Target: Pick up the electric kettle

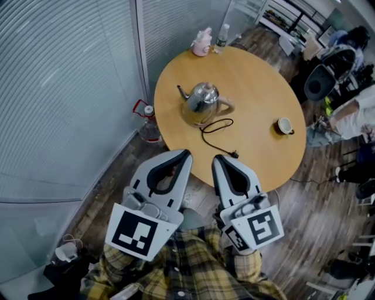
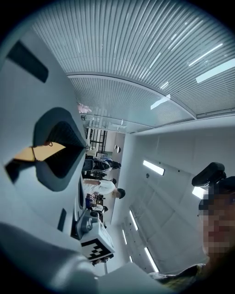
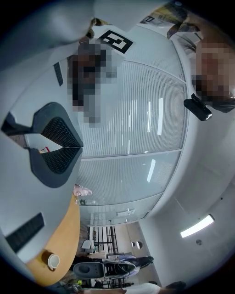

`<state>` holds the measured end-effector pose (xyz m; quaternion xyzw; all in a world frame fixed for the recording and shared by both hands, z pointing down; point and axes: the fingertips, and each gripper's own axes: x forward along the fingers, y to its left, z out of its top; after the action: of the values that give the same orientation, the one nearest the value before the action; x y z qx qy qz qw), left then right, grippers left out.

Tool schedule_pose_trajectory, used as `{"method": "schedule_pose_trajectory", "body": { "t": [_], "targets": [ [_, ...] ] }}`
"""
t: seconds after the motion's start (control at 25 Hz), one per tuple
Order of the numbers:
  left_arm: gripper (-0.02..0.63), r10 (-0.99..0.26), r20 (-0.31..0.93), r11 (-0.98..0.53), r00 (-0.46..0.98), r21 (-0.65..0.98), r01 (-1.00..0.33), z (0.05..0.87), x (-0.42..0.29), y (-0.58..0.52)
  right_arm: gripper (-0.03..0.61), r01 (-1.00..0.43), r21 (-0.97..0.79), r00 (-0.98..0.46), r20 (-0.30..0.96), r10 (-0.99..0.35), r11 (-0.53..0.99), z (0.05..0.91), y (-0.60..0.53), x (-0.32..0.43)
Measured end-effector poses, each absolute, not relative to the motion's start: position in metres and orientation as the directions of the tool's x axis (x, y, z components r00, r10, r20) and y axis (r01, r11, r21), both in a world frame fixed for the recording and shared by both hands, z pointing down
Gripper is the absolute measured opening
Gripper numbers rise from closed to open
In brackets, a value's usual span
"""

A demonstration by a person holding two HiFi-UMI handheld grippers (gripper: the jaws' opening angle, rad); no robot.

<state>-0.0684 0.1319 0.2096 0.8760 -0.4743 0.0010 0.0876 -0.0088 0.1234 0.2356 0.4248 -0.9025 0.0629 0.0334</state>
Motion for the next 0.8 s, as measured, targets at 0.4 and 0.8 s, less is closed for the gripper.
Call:
{"method": "schedule_pose_trajectory", "body": {
  "t": [0.4,0.8],
  "targets": [
    [0.002,-0.825,0.096,-0.537,0.557,0.174,-0.825,0.224,-0.066,0.087,0.031,-0.787,-0.086,-0.616,0.141,-0.775,0.610,0.248,0.080,0.001],
    [0.002,-0.836,0.083,-0.526,0.542,0.156,-0.836,0.216,-0.045,-0.002,0.031,-0.778,-0.083,-0.629,0.116,-0.769,0.623,0.241,-0.010,0.023]
  ]
}}
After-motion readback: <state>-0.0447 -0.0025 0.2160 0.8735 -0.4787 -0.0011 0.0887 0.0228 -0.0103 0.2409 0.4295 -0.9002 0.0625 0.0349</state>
